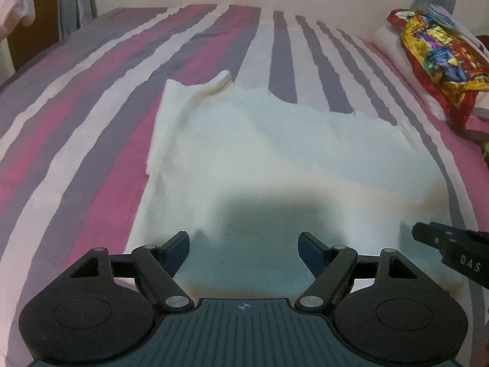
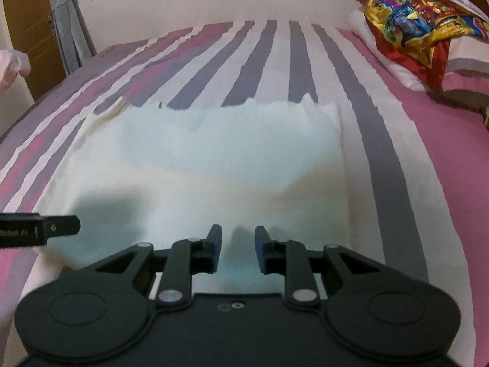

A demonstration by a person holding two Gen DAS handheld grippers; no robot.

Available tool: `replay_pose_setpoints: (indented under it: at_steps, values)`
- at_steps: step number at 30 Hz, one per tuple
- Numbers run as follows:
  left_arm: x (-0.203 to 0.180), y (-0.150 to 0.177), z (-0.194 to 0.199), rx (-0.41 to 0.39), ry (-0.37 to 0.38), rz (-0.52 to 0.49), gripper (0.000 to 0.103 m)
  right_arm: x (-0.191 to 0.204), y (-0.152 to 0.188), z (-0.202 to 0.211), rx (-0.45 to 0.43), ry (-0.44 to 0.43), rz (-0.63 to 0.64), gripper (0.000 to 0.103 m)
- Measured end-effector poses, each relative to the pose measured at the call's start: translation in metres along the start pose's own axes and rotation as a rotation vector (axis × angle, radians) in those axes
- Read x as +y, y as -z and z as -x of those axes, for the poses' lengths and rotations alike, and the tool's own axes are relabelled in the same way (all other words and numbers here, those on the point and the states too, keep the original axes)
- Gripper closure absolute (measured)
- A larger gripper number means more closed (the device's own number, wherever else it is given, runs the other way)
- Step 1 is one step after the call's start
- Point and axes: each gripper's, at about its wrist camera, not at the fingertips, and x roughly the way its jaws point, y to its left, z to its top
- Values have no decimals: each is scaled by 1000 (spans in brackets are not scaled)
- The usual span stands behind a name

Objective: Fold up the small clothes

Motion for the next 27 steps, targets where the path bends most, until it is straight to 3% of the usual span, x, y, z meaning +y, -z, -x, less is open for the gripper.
replay_pose_setpoints:
  at_steps: [3,8,11,18,27]
  values:
    - [3,7,-7,36,22,49,25,-1,-10,-7,-7,-1,-11,79]
    - [-3,17,-22,35,-23,0,25,3,-12,-21,-11,8,4,77]
    - [-3,13,-20,42,-15,14,25,2,-8,-41,54,52,8,77]
    - [-6,-19,-22,-26,-2,7,25,-4,-29,-36,-27,28,9,77]
    - [15,-70,-79,-64,-69,98,25,-38,-71,-83,-57,134,-23,77]
